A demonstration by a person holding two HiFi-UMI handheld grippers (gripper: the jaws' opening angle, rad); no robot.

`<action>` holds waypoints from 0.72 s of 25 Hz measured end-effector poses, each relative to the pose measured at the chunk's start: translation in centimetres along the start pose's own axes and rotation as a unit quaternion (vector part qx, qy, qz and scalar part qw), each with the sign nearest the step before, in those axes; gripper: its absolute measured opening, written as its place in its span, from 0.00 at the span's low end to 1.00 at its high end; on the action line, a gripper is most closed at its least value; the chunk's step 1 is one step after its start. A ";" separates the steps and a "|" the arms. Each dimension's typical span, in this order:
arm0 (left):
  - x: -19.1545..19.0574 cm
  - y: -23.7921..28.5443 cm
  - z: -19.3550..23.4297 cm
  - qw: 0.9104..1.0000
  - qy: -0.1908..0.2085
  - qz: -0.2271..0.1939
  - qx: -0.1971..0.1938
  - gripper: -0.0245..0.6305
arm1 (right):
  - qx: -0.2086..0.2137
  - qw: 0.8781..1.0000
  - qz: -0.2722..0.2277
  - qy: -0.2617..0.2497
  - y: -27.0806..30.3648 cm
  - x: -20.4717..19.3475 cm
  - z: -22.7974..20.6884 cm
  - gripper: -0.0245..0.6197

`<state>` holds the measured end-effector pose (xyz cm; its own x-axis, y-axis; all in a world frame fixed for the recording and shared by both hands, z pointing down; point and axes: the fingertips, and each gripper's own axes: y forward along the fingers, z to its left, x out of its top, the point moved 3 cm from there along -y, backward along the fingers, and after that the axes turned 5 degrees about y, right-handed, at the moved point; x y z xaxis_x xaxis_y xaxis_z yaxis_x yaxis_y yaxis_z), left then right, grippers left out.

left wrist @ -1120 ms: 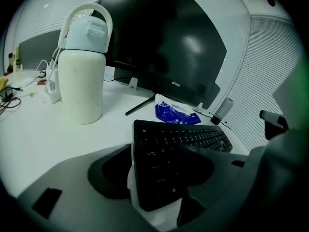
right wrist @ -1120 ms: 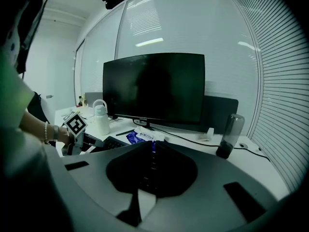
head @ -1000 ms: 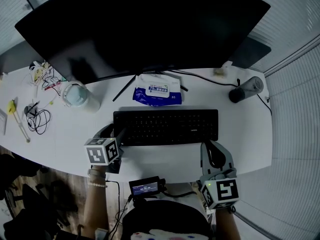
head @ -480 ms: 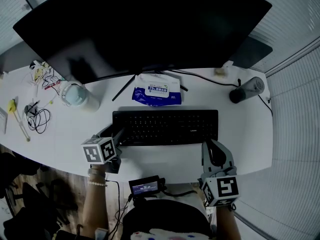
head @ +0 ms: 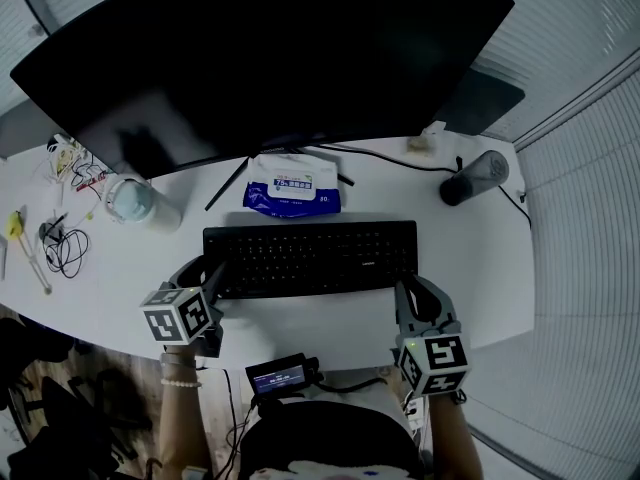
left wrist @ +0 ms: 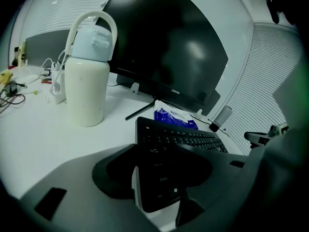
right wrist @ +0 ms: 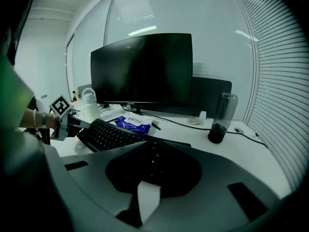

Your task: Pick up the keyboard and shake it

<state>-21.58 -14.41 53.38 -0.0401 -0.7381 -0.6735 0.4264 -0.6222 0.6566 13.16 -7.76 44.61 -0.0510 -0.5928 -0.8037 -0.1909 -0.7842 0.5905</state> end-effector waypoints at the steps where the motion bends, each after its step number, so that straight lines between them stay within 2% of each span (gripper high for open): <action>1: 0.3 -0.3 -0.2 1.000 0.004 -0.003 0.003 0.40 | -0.001 1.000 0.005 0.001 0.3 -0.4 -0.6 0.11; 4: 1.2 -1.2 -0.7 1.000 0.005 -0.019 0.015 0.39 | -0.004 1.000 0.017 0.016 1.4 -1.2 -2.5 0.11; 5: 1.5 -1.5 -0.8 0.999 -0.001 -0.026 0.019 0.35 | -0.002 1.000 0.021 0.023 1.9 -1.4 -3.2 0.12; 8: 1.9 -2.2 -0.8 0.999 -0.015 -0.040 0.029 0.29 | 0.009 0.998 0.039 0.039 3.5 -2.0 -4.8 0.28; 10: 1.7 -2.2 -1.0 0.999 -0.010 -0.037 0.035 0.29 | 0.017 0.997 0.053 0.046 4.8 -2.5 -5.9 0.33; 18: 0.0 -1.7 -2.2 0.998 -0.019 -0.026 0.048 0.29 | 0.038 0.996 0.067 0.049 6.1 -3.4 -7.5 0.34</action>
<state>-20.32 -12.81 51.52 -0.0957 -0.7127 -0.6950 0.3350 -0.6805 0.6517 19.51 -11.85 51.51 0.0144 -0.7097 -0.7044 -0.2617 -0.6826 0.6823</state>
